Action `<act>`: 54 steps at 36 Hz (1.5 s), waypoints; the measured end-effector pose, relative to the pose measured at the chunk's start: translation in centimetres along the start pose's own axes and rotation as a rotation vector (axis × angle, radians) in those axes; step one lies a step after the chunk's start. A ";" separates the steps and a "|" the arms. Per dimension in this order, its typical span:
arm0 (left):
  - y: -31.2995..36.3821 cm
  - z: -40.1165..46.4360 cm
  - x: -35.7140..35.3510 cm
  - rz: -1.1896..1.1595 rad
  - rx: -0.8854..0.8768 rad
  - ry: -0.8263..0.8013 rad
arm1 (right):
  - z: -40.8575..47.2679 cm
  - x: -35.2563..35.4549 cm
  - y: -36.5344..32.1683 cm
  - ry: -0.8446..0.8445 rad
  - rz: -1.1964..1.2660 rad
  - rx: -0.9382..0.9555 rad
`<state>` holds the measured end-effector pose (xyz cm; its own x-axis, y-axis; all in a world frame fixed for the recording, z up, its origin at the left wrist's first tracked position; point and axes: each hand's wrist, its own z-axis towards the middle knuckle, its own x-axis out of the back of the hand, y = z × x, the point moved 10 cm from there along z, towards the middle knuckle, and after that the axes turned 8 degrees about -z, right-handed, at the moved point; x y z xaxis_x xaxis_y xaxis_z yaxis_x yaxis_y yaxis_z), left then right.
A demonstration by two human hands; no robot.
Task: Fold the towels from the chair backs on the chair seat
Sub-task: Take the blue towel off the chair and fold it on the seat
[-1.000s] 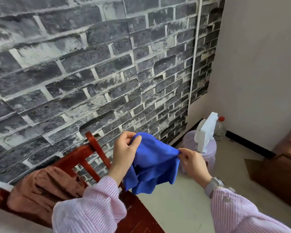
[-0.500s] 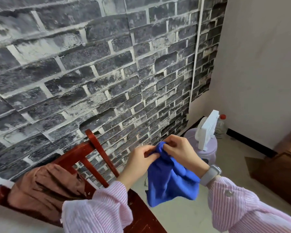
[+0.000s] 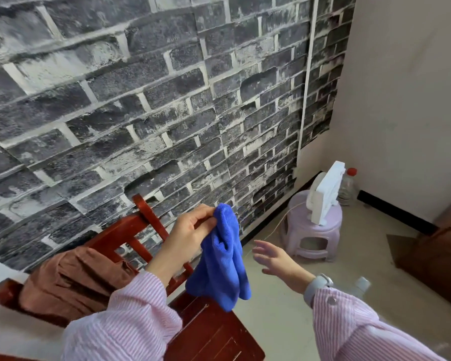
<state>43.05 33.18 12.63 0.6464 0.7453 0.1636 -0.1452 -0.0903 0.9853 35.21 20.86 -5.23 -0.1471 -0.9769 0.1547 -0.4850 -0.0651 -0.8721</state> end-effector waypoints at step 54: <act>-12.6 -8.5 14.9 0.000 0.440 0.593 | -1.5 13.8 -9.1 0.779 -0.463 0.120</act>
<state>48.20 51.04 2.22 0.1146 0.9660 0.2319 0.2496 -0.2540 0.9345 36.28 8.24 5.51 -0.5218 -0.4369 0.7327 -0.5539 -0.4796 -0.6806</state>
